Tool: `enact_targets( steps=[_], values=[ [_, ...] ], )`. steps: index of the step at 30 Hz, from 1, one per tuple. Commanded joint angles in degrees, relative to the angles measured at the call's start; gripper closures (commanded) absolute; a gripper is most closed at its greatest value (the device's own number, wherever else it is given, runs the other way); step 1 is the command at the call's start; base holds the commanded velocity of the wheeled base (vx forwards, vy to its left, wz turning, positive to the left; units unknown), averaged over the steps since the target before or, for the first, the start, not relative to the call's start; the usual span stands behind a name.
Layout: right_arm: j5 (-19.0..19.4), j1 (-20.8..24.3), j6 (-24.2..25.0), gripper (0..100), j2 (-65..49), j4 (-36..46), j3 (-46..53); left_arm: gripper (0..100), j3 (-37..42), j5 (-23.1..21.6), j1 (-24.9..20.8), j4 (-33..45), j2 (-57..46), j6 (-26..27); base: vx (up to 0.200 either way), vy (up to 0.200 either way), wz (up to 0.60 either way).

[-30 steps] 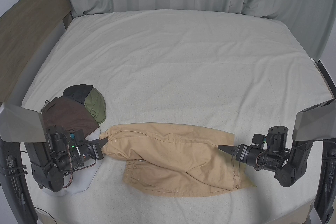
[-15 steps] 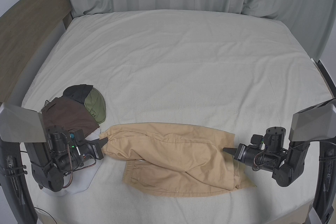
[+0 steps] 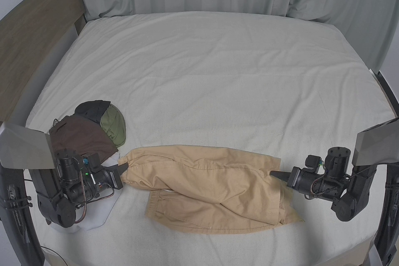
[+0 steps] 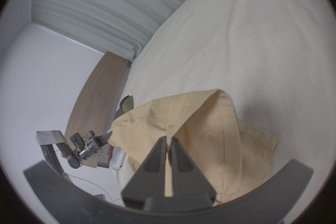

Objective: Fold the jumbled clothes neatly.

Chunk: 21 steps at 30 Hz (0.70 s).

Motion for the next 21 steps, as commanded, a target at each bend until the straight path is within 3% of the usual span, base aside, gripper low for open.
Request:
enact_targets(
  steps=[1, 21],
  values=[
    [2.82, -1.51, 0.05, 100, -4.21, -0.01, 1.77, 100, -0.05, 0.01, 0.01, -0.03, 0.06, -0.04, 0.000, 0.000, 0.00],
    [7.04, -2.30, -0.04, 100, -5.53, -0.10, 2.64, 100, 0.04, 0.01, 0.01, -0.03, 0.15, -0.04, 0.000, 0.000, 0.00]
  ],
)
